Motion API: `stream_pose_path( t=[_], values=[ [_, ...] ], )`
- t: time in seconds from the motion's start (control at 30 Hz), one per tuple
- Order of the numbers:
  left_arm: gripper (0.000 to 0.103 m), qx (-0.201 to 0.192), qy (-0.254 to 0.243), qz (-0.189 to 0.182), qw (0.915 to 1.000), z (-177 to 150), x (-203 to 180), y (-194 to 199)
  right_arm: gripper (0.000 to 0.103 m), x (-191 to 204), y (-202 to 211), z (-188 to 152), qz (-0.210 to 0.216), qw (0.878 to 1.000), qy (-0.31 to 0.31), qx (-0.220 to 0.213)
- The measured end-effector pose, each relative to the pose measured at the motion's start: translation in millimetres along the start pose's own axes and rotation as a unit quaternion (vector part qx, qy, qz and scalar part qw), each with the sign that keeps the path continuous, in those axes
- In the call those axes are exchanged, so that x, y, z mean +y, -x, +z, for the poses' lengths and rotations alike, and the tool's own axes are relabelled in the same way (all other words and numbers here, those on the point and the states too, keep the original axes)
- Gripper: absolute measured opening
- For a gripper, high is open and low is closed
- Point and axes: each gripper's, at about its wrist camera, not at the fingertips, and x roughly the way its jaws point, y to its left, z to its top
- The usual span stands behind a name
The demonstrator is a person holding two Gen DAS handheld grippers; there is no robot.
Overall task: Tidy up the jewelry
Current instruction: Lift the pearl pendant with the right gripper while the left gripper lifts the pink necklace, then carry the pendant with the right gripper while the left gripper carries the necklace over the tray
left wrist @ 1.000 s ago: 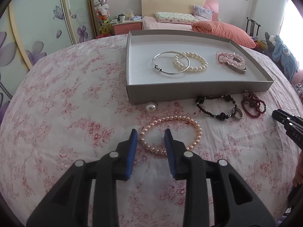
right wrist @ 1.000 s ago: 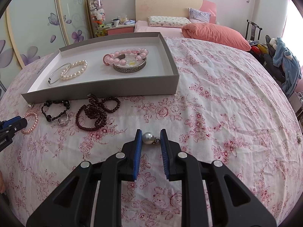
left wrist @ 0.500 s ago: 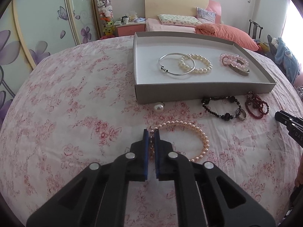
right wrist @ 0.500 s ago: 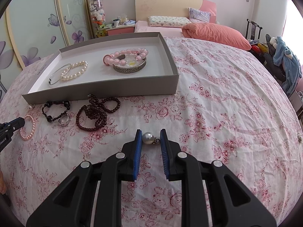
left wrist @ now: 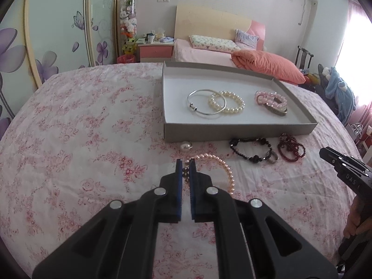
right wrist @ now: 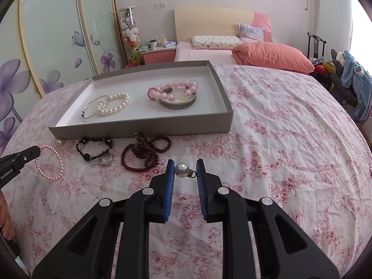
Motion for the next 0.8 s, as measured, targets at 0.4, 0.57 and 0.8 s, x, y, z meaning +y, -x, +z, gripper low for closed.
stream_pose_path(
  t=[0.4,0.57,0.8],
  values=[
    [0.006,-0.048,-0.002,-0.012,0.9988,1.0,-15.0,29.6,0.020,16.1,19.5,2.6,0.020,0.999,0.001,-0.043],
    [0.006,-0.063,-0.005,-0.010,0.9980,1.1,-20.8,35.6,0.020,21.6,27.7,3.1,0.023,0.997,0.011,-0.068],
    [0.006,-0.087,-0.011,-0.003,0.9962,3.6,-27.4,44.5,0.014,24.0,36.3,7.1,0.025,0.995,0.015,-0.097]
  ],
)
